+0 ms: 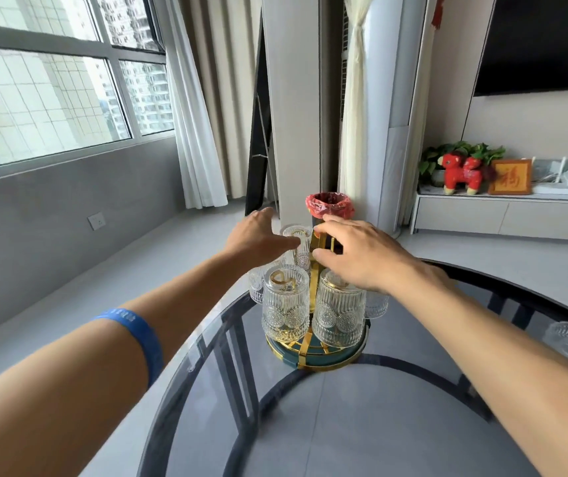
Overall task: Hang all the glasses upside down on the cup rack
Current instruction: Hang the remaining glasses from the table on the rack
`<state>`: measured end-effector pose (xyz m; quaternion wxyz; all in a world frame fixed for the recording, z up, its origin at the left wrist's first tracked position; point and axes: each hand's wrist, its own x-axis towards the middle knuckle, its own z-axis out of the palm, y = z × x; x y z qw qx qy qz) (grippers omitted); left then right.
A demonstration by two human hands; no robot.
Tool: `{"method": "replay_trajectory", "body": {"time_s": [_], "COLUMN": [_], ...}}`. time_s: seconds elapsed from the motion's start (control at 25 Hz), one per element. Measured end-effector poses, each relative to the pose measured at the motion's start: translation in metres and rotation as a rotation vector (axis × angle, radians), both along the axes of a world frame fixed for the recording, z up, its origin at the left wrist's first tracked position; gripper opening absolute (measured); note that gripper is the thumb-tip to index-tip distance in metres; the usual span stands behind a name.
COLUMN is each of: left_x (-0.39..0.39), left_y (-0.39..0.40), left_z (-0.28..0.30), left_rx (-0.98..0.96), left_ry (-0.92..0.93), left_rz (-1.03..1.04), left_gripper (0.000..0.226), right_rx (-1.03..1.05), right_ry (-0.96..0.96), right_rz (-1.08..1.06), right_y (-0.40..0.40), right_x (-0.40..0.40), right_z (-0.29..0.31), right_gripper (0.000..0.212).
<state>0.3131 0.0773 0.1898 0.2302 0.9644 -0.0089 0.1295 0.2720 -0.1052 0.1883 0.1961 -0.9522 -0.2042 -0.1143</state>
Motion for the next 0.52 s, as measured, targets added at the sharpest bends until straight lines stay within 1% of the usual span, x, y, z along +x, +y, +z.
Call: {"method": "replay_trajectory", "body": {"time_s": [0.04,0.12,0.16,0.24,0.32,0.44,0.52], "left_x": [-0.021,-0.067,-0.089,-0.129,-0.160,-0.187,-0.193], "left_y": [0.000,-0.009,-0.018,-0.046,-0.083,-0.146,-0.184], "left_z": [0.004,0.004,0.001,-0.009,-0.023,-0.045,-0.059], "left_rx": [-0.044,-0.083,-0.078,-0.054,-0.002,0.092,0.107], "left_ry": [-0.070,-0.195,-0.252,-0.324,-0.316,-0.227,-0.132], "left_rz": [-0.016,-0.091,-0.152,-0.311,-0.468,-0.611,-0.649], "left_gripper": [0.071,0.063,0.060,0.057,0.057,0.063,0.070], "right_rx": [0.079,0.248,0.296,0.322,0.309,0.279,0.307], "right_ry": [-0.069,-0.201,-0.206,-0.102,0.037,0.217,0.356], "right_rz": [-0.005,-0.041,-0.057,-0.101,-0.172,-0.273,-0.337], "right_y": [-0.006,-0.024,-0.035,-0.062,-0.096,-0.146,-0.170], "right_x": [-0.014,-0.055,-0.080,-0.127,-0.171,-0.216,-0.227], "right_z": [-0.004,-0.023,-0.037,-0.070,-0.101,-0.133,-0.137], "right_gripper": [0.046,0.041,0.037,0.031,0.027,0.024,0.025]}}
